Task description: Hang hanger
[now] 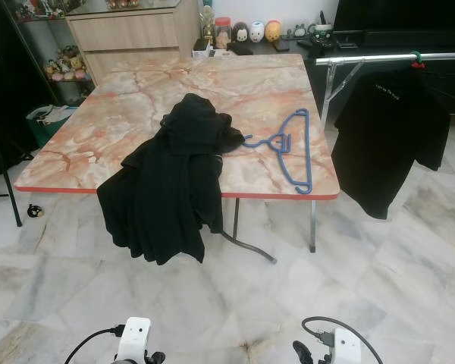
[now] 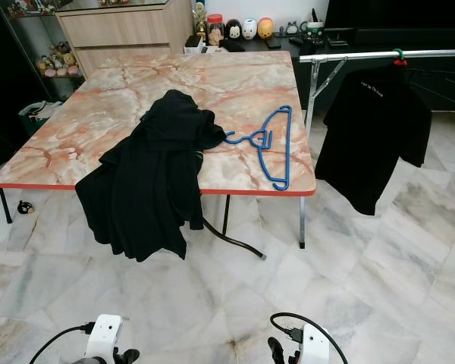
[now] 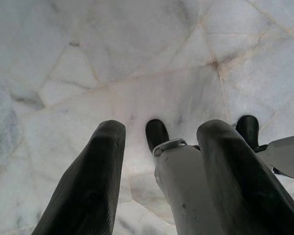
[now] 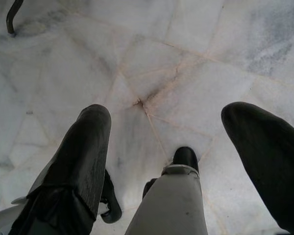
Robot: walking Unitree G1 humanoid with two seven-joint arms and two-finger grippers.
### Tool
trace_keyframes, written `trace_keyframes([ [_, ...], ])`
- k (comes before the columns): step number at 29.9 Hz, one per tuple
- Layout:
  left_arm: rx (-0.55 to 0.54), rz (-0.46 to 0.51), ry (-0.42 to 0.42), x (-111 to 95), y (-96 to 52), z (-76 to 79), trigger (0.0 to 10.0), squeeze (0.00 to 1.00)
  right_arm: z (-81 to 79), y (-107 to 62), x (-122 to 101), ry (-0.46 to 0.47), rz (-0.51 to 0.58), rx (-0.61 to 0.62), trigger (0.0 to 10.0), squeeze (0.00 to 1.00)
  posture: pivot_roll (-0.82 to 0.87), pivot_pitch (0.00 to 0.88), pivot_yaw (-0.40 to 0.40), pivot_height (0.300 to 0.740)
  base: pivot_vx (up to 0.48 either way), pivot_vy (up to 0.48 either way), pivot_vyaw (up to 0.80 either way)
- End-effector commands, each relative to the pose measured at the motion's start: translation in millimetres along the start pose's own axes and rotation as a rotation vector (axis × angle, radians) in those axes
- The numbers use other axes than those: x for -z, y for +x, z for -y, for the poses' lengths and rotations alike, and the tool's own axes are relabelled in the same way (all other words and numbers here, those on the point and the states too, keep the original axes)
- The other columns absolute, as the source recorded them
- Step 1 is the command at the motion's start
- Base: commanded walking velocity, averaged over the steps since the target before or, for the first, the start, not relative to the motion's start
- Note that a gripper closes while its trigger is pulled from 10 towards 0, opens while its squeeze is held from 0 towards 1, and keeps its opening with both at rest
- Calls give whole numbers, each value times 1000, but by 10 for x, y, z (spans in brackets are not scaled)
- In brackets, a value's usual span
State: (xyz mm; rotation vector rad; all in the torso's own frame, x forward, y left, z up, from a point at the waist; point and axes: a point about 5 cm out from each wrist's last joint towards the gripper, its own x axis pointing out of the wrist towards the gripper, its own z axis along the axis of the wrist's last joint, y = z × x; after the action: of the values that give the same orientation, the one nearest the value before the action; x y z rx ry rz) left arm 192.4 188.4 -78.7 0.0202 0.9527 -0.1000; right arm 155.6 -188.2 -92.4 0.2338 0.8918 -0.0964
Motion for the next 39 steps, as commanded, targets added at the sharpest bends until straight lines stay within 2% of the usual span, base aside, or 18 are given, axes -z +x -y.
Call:
trace_keyframes([
  [1, -2, -20, 9, 60, -8, 3, 10000, 0, 1, -8, 34, 8, -10, 5, 10000, 0, -73, 11, 52, 740, 0, -285, 0],
  [17, -4, -42, 1, 143, -31, -37, 10000, 0, -6, -3, 52, 4, -33, 24, 10000, 0, -71, 17, 47, 740, 0, -377, 0],
  [27, -3, -46, 3, 141, -24, -9, 10000, 0, -1, -5, 59, 13, -32, 38, 10000, 0, -72, 19, 48, 740, 0, -406, 0],
  [39, -1, -51, 2, 143, -18, 15, 10000, 0, -92, 43, -36, 13, -20, 31, 10000, 0, -70, 20, 50, 740, 0, -409, -529],
])
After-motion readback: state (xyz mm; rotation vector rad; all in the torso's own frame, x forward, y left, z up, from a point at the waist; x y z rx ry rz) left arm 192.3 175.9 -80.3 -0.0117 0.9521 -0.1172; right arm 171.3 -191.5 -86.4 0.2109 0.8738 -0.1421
